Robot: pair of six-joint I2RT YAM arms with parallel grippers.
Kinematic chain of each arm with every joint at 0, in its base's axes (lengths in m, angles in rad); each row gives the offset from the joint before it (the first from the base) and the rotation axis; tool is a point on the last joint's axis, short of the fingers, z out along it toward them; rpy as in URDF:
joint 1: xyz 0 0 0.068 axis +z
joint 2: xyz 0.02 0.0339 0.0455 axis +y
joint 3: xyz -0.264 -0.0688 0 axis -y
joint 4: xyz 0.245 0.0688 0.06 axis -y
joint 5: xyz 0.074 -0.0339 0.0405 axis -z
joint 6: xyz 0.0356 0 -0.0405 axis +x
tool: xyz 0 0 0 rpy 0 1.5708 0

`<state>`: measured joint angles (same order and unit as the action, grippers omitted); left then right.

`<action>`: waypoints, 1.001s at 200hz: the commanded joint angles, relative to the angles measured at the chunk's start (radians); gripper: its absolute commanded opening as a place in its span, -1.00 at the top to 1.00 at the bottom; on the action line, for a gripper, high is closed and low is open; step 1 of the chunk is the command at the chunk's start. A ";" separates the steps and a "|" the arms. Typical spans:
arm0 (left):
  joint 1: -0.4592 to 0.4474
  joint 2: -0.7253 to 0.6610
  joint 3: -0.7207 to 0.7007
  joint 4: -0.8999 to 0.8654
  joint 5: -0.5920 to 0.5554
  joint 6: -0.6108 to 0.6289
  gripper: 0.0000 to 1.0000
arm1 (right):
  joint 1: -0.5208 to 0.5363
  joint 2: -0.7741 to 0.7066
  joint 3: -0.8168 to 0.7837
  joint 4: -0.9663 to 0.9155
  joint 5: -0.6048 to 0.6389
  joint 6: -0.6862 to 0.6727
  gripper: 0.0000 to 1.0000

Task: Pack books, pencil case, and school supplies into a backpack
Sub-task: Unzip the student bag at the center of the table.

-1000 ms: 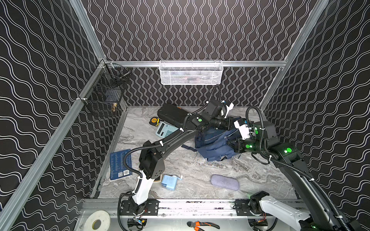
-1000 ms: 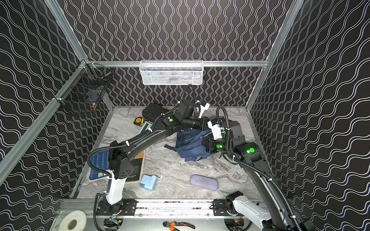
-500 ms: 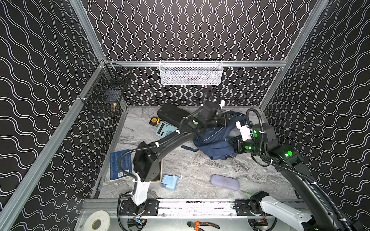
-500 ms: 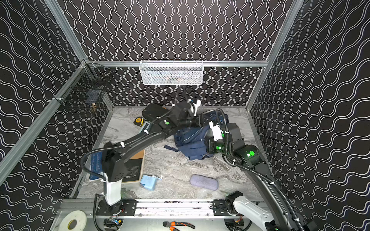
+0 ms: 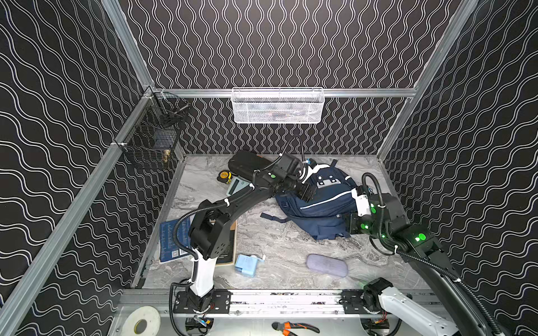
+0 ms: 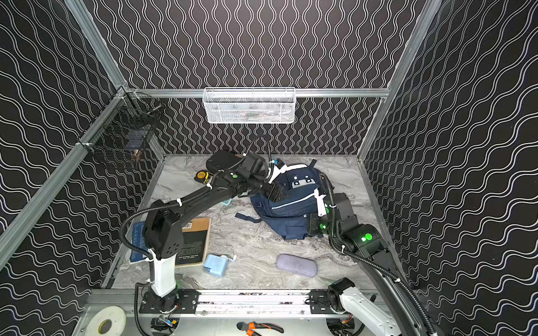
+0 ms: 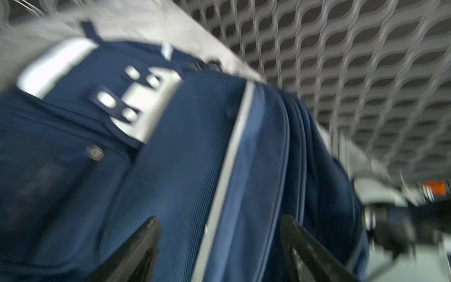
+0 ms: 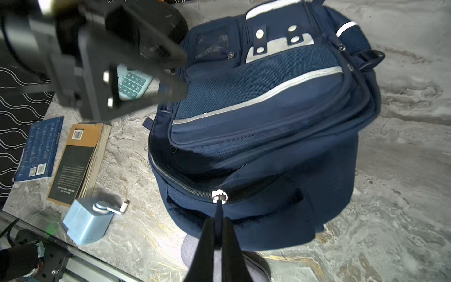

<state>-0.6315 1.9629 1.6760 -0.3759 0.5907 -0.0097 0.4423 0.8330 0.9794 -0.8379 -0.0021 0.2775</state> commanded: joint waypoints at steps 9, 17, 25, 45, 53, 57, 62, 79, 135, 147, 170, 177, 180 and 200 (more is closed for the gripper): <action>-0.004 -0.050 -0.124 0.006 0.105 0.279 -0.78 | 0.000 -0.003 -0.031 0.055 -0.005 0.028 1.00; -0.003 -0.054 -0.148 0.001 0.105 0.322 -0.80 | 0.001 -0.003 -0.033 0.057 -0.007 0.029 1.00; -0.003 -0.052 -0.156 -0.024 0.113 0.380 -0.81 | 0.001 0.000 -0.032 0.057 -0.011 0.028 1.00; -0.003 -0.032 -0.166 -0.072 0.105 0.496 -0.84 | 0.000 0.016 -0.022 0.047 -0.022 0.020 1.00; -0.004 -0.019 -0.166 -0.083 0.091 0.528 -0.86 | 0.001 0.018 -0.019 0.045 -0.025 0.016 1.00; -0.005 -0.013 -0.166 -0.082 0.078 0.537 -0.86 | 0.000 0.019 -0.017 0.045 -0.027 0.015 1.00; -0.008 -0.005 -0.165 -0.078 0.057 0.544 -0.86 | 0.001 0.018 -0.016 0.046 -0.029 0.014 1.00; -0.015 0.013 -0.168 -0.035 -0.016 0.541 -0.81 | 0.001 0.017 -0.013 0.044 -0.037 0.013 1.00; -0.078 -0.024 -0.260 0.147 -0.156 0.573 -0.65 | 0.000 0.009 0.001 0.030 -0.041 0.017 1.00; -0.079 -0.036 -0.278 0.211 -0.179 0.528 -0.42 | 0.000 0.013 0.005 0.027 -0.040 0.014 1.00; -0.079 -0.062 -0.297 0.296 -0.186 0.453 0.09 | 0.001 0.016 0.008 0.023 -0.039 0.008 1.00; -0.078 -0.066 -0.293 0.301 -0.177 0.445 0.21 | 0.000 0.017 0.011 0.024 -0.038 0.006 1.00; -0.078 -0.067 -0.291 0.303 -0.172 0.443 0.26 | 0.000 0.016 0.011 0.024 -0.038 0.005 1.00; -0.074 -0.060 -0.256 0.289 -0.156 0.418 0.74 | 0.000 0.020 0.012 0.026 -0.036 -0.006 1.00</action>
<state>-0.7094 1.9049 1.3891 -0.1673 0.4313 0.4606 0.4423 0.8509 0.9791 -0.8532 -0.0261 0.2871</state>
